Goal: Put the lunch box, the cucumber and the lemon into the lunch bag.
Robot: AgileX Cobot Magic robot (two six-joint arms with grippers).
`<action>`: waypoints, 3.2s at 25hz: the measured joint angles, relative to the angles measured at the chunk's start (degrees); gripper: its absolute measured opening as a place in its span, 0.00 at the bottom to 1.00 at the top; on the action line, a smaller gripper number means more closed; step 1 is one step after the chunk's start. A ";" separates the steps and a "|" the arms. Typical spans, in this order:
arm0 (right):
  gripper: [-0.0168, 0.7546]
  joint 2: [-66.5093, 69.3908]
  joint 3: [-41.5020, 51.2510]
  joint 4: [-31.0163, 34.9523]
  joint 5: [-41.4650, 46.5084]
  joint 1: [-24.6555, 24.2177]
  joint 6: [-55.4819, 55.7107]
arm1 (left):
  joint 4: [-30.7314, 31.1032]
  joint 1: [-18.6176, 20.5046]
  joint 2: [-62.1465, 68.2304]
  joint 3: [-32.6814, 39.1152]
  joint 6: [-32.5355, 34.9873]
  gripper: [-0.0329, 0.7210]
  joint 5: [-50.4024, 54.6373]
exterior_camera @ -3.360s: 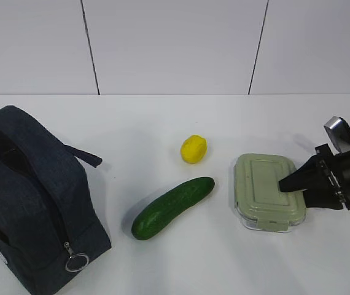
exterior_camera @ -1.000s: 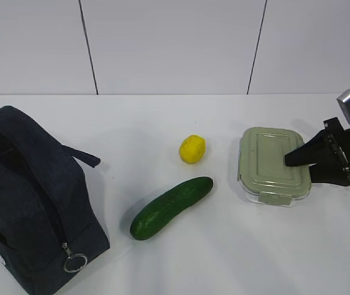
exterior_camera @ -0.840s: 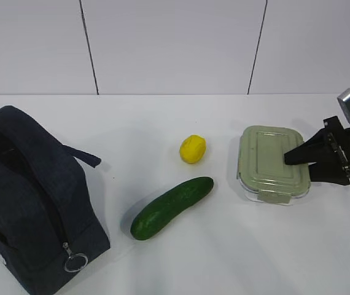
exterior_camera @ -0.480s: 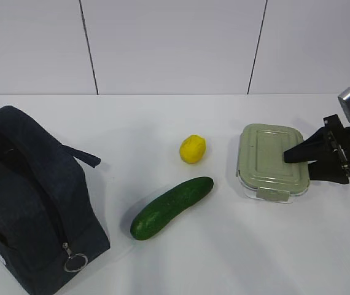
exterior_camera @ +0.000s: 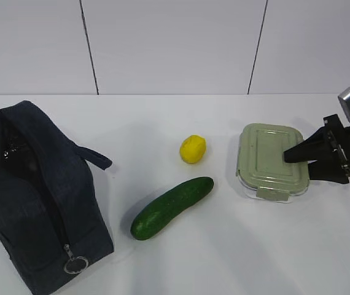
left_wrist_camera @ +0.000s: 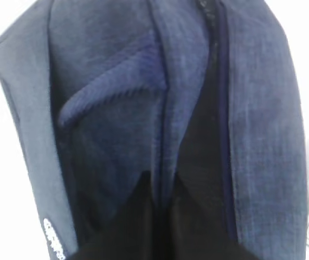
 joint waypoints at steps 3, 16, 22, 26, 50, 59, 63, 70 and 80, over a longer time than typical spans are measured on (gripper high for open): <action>0.53 0.00 0.00 0.00 0.00 0.00 0.00 | -0.22 0.00 0.00 0.00 1.31 0.04 0.00; 0.53 -6.07 0.10 0.71 0.00 0.46 1.18 | -0.22 0.00 0.00 -2.14 11.59 0.04 3.63; 0.53 -8.98 0.10 2.31 0.34 4.71 1.20 | -0.22 0.00 0.00 -2.14 12.02 0.04 3.86; 0.53 -9.21 0.20 3.69 0.72 8.05 1.43 | -0.22 0.00 0.00 -2.80 12.05 0.04 4.99; 0.53 -13.17 0.32 9.18 0.70 14.44 7.18 | 11.95 0.00 11.95 -25.05 12.36 0.04 22.46; 0.53 -13.39 0.42 12.47 0.80 19.37 7.29 | 12.29 0.00 11.99 -25.05 12.36 0.04 23.06; 0.53 -13.39 0.42 13.12 0.80 20.80 7.29 | 12.29 -0.22 11.99 -25.05 12.36 0.04 23.21; 0.53 -13.39 0.17 14.35 0.80 22.66 7.06 | 13.79 -5.57 14.42 -26.11 12.36 0.04 23.21; 0.53 -13.39 -6.24 14.23 1.25 26.06 7.06 | 13.99 -8.20 18.83 -30.56 12.15 0.04 22.02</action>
